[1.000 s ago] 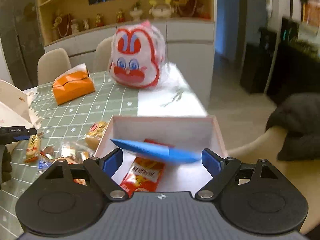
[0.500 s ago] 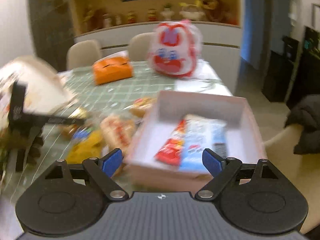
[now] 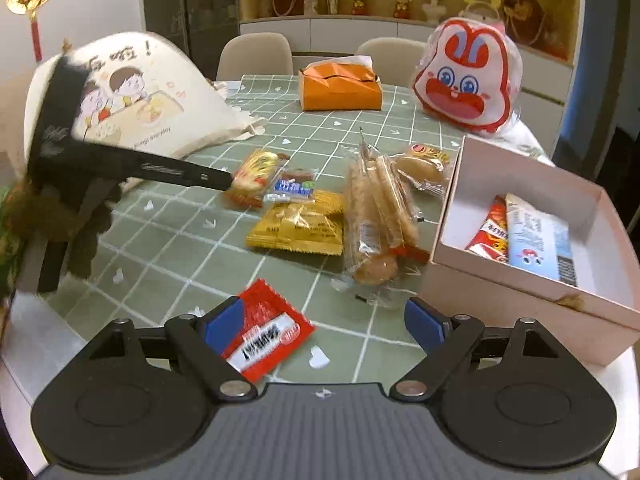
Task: Organize snacks
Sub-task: 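Grasp the yellow-wrapped cake with the left tool while the right grasps the blueberry candy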
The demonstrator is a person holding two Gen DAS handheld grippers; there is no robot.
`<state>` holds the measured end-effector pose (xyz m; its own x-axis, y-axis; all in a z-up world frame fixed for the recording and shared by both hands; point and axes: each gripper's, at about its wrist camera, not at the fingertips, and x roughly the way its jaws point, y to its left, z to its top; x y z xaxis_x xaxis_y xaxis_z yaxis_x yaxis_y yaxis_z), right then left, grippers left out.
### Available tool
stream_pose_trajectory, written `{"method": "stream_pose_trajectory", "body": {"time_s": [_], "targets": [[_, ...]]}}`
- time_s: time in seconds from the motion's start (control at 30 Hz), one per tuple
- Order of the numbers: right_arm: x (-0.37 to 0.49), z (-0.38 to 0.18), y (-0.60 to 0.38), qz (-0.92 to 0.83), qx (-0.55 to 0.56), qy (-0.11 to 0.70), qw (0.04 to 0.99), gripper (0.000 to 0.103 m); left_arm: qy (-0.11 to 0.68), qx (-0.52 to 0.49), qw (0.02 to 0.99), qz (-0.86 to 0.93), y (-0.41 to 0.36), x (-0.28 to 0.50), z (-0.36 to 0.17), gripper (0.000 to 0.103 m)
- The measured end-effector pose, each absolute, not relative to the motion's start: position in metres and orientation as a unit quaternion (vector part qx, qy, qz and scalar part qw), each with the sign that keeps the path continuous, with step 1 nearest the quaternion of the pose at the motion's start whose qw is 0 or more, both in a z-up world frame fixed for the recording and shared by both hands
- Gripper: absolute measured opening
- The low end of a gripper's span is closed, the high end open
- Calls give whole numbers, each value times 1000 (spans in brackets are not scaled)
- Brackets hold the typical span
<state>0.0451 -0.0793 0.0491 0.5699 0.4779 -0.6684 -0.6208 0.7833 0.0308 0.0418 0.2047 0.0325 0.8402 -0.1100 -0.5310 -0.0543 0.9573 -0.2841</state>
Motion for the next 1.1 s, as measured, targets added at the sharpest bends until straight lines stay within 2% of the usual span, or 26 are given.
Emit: {"method": "stream_pose_trajectory", "body": {"time_s": [0.13,0.37,0.43,0.6,0.63,0.7,0.83,0.9,0.93,1.0,1.1], "targets": [[63,56,-62,321,-71,362,872,88,272,-203,940,9,232,37,38,24],[121,64,26,332,-36,387,859,88,275,-251,927,40,254,27,37,24],[137,60,54,328,-45,386,861,85,258,-263,928,54,261,20,41,24],[165,35,111,306,-83,408,856,56,236,-281,928,68,274,11,49,24],[167,29,117,304,-84,416,853,54,237,-282,927,66,274,11,49,24],[159,28,124,298,-100,407,858,36,244,-283,926,61,273,11,48,24],[136,35,119,376,-85,459,801,36,260,-279,923,45,265,15,45,24],[127,48,111,399,-93,445,797,36,264,-269,925,45,260,16,45,24],[123,55,108,393,-106,422,810,39,268,-262,926,47,258,17,45,24],[122,67,101,356,-140,370,847,54,282,-248,925,49,254,20,43,24],[143,65,93,306,-153,352,871,59,316,-219,922,47,245,27,37,24]]}}
